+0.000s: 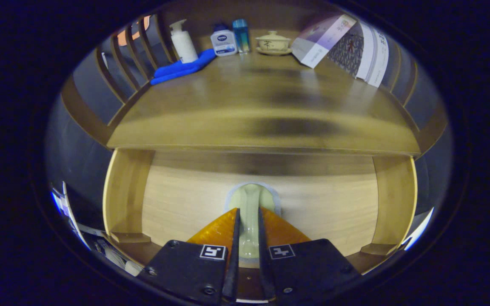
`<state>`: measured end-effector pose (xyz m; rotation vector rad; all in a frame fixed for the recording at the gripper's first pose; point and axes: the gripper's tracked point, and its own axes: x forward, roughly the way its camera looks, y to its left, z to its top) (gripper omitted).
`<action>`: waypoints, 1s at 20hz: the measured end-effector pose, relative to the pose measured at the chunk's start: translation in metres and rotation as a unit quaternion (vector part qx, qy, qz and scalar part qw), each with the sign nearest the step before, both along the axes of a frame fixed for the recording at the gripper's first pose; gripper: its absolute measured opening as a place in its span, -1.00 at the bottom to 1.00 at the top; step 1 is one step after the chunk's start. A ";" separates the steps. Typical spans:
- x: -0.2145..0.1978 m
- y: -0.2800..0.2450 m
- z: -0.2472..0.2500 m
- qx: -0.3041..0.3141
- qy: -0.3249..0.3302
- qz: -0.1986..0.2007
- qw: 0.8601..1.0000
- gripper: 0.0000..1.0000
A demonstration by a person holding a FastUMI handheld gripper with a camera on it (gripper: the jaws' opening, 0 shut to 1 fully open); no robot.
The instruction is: Pull open the drawer, take out the items inside it, and place them on the countertop above the cabinet.
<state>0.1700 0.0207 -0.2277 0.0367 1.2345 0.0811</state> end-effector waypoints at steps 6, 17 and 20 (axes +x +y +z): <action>0.006 -0.004 0.053 0.013 -0.037 0.002 0.999 -0.53; 0.071 -0.010 0.115 0.040 -0.088 -0.028 0.995 -0.53; 0.101 -0.005 0.112 0.035 -0.099 -0.031 0.994 -0.53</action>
